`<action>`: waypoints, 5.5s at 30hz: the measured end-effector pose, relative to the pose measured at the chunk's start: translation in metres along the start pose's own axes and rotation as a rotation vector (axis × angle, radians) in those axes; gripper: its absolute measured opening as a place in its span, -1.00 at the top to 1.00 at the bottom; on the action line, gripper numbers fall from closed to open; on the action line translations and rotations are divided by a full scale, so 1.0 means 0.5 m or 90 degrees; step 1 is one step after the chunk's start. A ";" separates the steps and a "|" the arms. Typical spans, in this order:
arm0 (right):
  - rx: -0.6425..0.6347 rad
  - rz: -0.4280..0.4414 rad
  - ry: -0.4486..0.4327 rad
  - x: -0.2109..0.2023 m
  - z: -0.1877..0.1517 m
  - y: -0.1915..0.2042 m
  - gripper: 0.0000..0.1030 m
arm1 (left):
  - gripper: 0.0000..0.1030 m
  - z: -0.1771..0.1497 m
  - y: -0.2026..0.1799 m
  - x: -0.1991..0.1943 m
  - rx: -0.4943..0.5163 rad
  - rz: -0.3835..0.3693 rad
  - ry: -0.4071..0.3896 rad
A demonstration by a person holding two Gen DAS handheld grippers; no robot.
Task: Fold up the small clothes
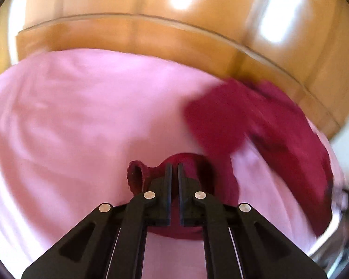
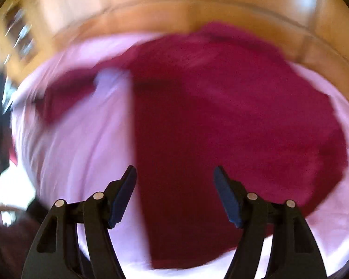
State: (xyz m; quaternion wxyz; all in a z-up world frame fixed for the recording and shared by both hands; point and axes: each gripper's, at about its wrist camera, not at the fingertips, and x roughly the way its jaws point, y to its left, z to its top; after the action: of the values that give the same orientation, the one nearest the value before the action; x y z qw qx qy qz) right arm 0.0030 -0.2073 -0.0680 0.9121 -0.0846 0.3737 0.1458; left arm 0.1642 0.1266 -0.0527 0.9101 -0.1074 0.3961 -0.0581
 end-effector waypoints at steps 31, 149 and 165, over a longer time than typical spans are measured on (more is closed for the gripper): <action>-0.115 0.375 0.027 0.067 0.186 0.556 0.35 | 0.37 0.351 0.384 -0.125 -0.125 0.332 -0.166; 0.151 0.013 -0.117 0.146 0.164 -0.091 -0.83 | -0.26 0.039 0.554 -0.100 -0.301 0.218 -0.045; 0.087 -0.048 -0.080 0.261 0.142 -0.012 -0.97 | 0.82 0.171 0.693 0.059 -0.310 0.254 -0.017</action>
State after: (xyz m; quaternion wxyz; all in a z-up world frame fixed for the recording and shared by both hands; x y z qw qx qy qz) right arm 0.1401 -0.1680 -0.1100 0.9422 -0.0271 0.3215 0.0907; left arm 0.2543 0.4700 -0.1005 0.8563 -0.2429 0.3995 0.2197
